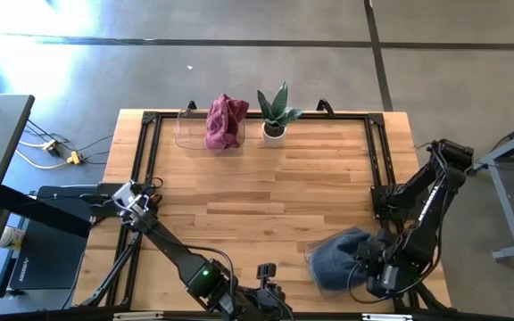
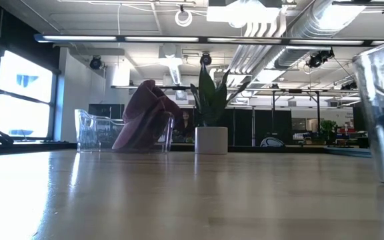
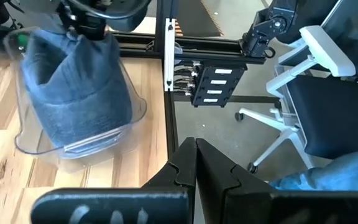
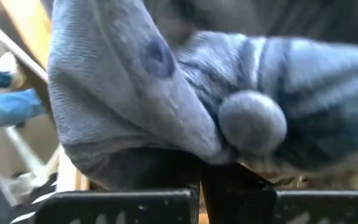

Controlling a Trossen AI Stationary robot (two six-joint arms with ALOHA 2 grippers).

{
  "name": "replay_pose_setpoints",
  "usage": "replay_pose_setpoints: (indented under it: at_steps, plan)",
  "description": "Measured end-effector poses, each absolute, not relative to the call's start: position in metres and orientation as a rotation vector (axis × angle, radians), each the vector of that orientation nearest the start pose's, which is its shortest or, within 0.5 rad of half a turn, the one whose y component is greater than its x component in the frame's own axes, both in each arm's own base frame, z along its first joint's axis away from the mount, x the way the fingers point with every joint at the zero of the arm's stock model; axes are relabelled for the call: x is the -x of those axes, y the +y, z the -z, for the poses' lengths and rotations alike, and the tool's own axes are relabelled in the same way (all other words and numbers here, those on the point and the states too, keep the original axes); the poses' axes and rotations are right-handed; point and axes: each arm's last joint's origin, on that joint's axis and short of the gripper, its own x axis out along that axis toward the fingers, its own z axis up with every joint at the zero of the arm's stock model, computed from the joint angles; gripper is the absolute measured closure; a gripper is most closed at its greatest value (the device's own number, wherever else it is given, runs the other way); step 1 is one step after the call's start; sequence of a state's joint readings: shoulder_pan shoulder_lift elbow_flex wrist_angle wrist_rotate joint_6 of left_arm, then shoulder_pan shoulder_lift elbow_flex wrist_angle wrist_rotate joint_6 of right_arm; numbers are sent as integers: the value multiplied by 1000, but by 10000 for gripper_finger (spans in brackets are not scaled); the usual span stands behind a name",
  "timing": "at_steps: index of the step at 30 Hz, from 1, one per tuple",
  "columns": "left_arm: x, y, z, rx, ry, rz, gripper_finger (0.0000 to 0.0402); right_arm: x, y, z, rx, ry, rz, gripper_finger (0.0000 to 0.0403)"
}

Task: Pick & Place hat
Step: Put the blue cap into the bottom transparent bin

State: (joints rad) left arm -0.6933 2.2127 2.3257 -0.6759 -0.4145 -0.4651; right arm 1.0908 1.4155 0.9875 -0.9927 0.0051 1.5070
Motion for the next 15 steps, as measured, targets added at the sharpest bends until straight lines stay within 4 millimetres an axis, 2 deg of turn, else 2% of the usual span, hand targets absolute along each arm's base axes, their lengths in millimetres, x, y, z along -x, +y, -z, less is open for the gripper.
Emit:
replay_pose_setpoints:
  at_steps: [3, 7, 12, 15]
  plan:
    - [-387, -307, -351, 163, 537, 148, 401, -111, 212, -231, -411, 1508, 247, 402]
    - [-387, -307, -351, 165, 537, 147, 401, -112, 215, -262, -414, 1522, 247, 402]
    - [-387, -307, -351, 164, 536, 148, 401, -113, 222, -298, -481, 1547, 151, 402]
    - [-387, -307, -351, 164, 537, 148, 401, -112, 232, -311, -513, 1551, -1, 402]
